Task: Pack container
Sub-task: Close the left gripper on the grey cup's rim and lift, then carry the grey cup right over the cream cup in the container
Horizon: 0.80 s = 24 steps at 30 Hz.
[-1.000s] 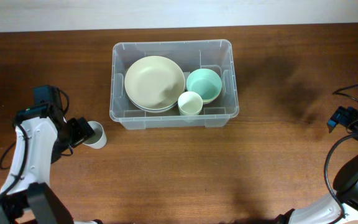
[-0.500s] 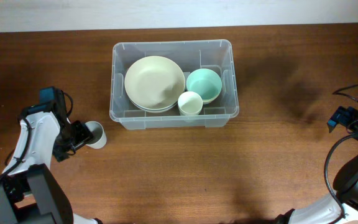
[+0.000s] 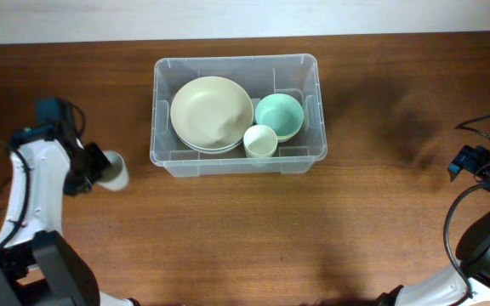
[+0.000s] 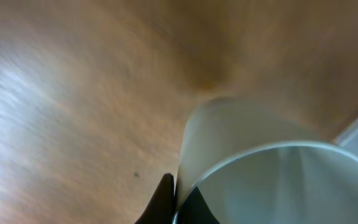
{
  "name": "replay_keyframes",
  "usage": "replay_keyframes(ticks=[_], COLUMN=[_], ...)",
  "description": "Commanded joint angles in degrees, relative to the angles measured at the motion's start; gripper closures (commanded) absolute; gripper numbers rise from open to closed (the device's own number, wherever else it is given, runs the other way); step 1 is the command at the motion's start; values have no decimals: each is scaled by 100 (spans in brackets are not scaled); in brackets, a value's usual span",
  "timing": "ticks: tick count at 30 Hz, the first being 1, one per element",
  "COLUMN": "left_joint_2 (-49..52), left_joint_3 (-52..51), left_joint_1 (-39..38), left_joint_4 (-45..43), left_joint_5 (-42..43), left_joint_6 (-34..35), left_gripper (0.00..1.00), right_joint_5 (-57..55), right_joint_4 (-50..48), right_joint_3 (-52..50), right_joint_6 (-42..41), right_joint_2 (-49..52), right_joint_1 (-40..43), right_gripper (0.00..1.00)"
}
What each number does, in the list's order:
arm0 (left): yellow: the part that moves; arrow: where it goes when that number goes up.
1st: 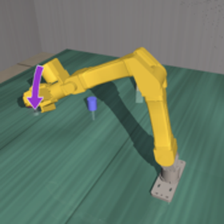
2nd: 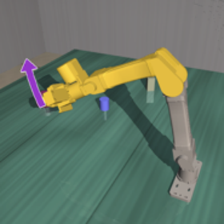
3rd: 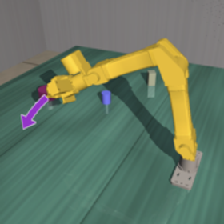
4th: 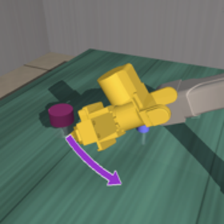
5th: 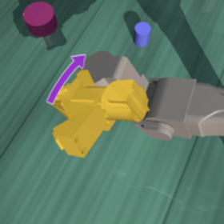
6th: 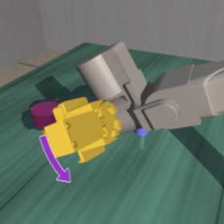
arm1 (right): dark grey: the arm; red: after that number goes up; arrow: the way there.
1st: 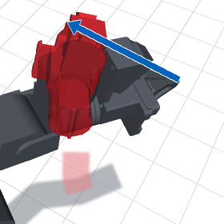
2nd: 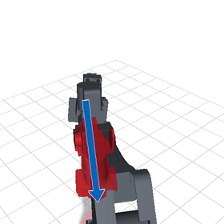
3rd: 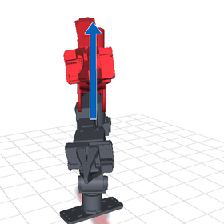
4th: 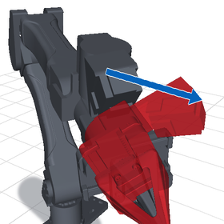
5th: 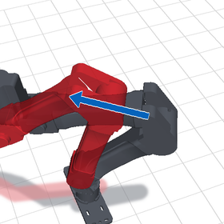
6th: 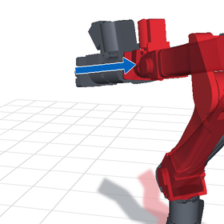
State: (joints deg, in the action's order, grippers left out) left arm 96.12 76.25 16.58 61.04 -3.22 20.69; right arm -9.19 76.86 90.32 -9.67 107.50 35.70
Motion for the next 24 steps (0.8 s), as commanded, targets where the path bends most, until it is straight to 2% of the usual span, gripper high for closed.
replay_keyframes(ticks=[1,5,11,15,20,24], left_joint_2=[9,9,7,2,11,28], left_joint_3=[726,1635,2852,3143,3147,3147], left_joint_1=[129,85,-382,-1130,-2321,-3016], left_joint_4=[103,181,188,199,195,295], left_joint_5=[46,273,1464,1683,1631,1589], left_joint_6=[120,201,195,138,-527,-562], left_gripper=[99,99,99,99,99,99], right_joint_5=[-50,-50,-50,-50,-50,-50], right_joint_4=[0,0,0,0,0,0], right_joint_3=[74,74,74,74,74,74], right_joint_6=[-20,-20,-20,-20,-20,-20], right_joint_2=[-103,-103,-103,-103,-103,-103], right_joint_1=[26,26,26,26,26,26], right_gripper=[1,1,1,1,1,1])
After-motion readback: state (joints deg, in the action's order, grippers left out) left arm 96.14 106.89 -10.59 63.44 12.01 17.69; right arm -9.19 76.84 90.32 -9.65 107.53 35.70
